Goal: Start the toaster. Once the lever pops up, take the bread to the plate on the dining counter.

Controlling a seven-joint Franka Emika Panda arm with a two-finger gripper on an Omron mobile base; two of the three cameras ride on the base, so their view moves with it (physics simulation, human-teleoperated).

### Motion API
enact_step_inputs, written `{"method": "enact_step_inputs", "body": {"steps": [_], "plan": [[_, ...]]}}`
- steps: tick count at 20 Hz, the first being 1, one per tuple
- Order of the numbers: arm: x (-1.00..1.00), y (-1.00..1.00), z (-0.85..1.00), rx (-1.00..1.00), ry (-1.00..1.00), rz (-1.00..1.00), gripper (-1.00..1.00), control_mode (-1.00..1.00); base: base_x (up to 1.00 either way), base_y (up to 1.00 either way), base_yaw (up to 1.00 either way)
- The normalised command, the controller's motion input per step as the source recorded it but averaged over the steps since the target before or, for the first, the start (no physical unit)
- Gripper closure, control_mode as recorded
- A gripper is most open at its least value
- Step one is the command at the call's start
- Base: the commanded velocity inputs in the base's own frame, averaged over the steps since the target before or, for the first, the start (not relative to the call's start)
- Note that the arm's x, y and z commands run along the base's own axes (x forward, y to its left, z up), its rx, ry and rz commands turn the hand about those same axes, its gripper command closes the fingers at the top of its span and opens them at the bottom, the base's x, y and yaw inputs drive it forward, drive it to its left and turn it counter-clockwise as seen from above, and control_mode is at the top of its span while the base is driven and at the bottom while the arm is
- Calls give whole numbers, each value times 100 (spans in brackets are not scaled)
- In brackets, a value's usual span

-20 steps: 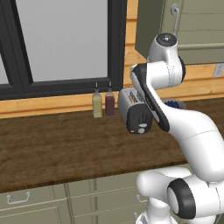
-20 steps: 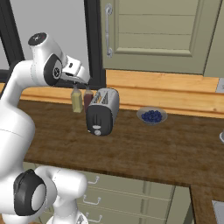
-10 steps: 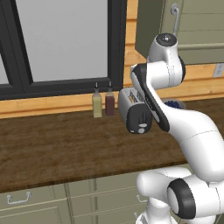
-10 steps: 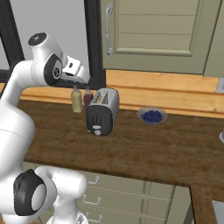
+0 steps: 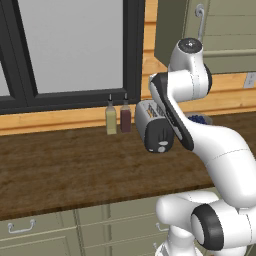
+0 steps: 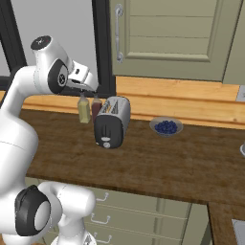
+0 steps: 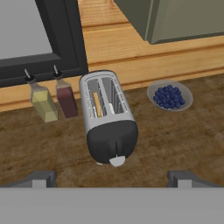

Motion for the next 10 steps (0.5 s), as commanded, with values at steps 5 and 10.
{"method": "enact_step_inputs", "body": {"steps": [5, 10], "plan": [[0, 0, 0, 0, 0, 0, -100, -100, 0, 0, 0], [0, 0, 0, 0, 0, 0, -100, -100, 0, 0, 0]]}}
